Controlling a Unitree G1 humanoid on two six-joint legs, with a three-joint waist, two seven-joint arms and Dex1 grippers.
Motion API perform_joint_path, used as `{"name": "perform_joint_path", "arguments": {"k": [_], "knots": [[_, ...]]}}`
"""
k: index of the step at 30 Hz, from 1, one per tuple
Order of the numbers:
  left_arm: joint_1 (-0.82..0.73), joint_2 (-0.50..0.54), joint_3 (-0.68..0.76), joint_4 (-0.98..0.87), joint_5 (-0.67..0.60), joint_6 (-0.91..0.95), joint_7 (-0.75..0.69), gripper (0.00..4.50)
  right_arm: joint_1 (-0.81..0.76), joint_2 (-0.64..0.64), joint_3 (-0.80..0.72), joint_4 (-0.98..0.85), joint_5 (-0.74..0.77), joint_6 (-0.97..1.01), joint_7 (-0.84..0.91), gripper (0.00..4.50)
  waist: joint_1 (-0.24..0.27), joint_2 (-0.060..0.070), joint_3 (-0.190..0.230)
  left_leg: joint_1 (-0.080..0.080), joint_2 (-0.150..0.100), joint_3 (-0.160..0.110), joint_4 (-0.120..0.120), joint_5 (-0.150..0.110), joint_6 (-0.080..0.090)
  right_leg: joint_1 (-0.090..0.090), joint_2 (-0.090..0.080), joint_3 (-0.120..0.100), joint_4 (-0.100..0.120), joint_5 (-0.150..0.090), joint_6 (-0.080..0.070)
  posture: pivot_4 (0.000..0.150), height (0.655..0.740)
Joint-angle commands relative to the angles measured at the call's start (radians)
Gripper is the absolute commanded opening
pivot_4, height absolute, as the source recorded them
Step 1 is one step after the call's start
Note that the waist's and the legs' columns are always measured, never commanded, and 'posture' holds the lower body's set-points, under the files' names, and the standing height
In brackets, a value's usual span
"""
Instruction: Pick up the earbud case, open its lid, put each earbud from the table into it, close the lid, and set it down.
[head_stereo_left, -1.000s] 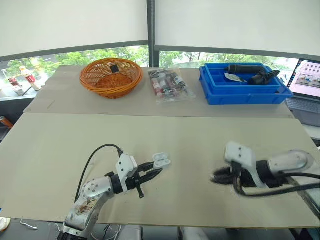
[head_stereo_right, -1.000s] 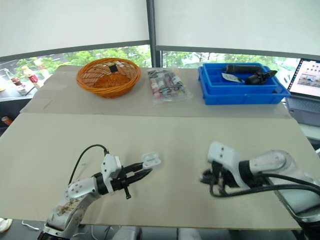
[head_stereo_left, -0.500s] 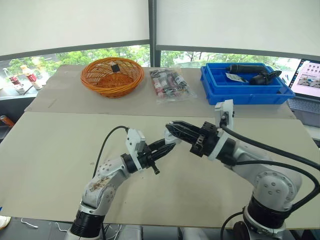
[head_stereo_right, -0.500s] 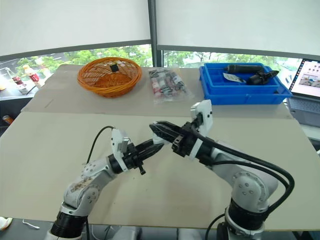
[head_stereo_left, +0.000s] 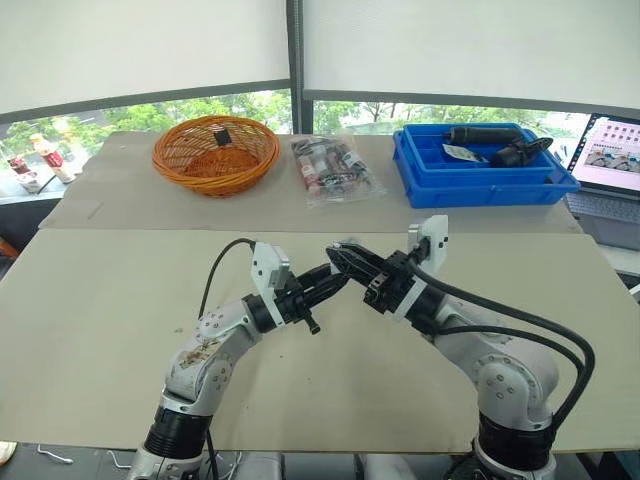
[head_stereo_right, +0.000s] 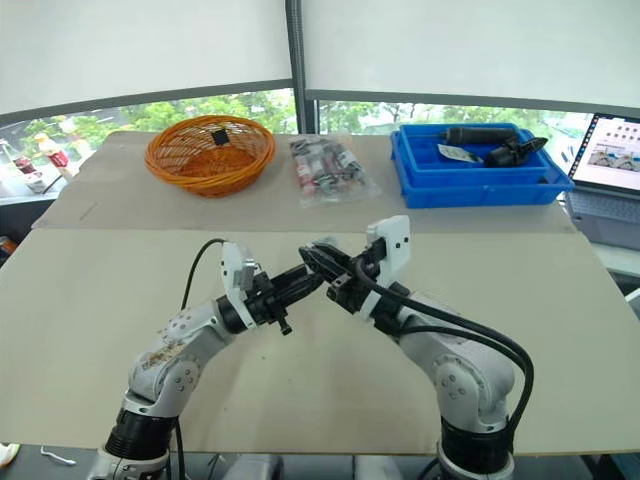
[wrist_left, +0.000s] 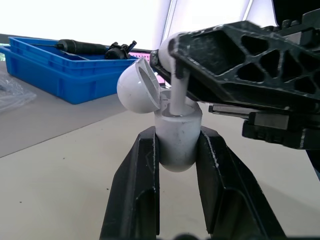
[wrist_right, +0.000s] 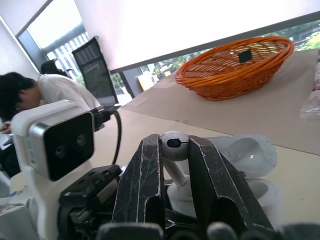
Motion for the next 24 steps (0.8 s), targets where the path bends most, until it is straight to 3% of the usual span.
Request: {"name": "perform_joint_path", "arguments": {"k": [1,14,24], "knots": [[-0.013,-0.003,0.012,-0.027,-0.011,-0.028,-0.013,0.51,0.013,-0.007,0.013,-0.006,-0.015,-0.059,-0.007,0.33,0.0,0.0,0.0,0.0,0.0,0.0,0.0,0.0,0.0,0.0,0.0,0.0,0.0,0.0,0.0,0.15,0.7282],[-0.01,-0.009,0.004,-0.011,0.043,-0.115,-0.032,0.51,0.058,-0.048,0.057,-0.013,-0.011,-0.079,-0.02,0.33,0.0,0.0,0.0,0.0,0.0,0.0,0.0,0.0,0.0,0.0,0.0,0.0,-0.001,0.0,0.0,0.15,0.7282],[0.027,-0.007,-0.035,-0.001,0.138,-0.269,-0.063,0.51,0.081,-0.007,0.087,-0.023,-0.014,-0.108,-0.079,0.33,0.0,0.0,0.0,0.0,0.0,0.0,-0.001,0.0,0.0,0.0,0.0,0.0,-0.002,0.0,0.0,0.15,0.7282]]}}
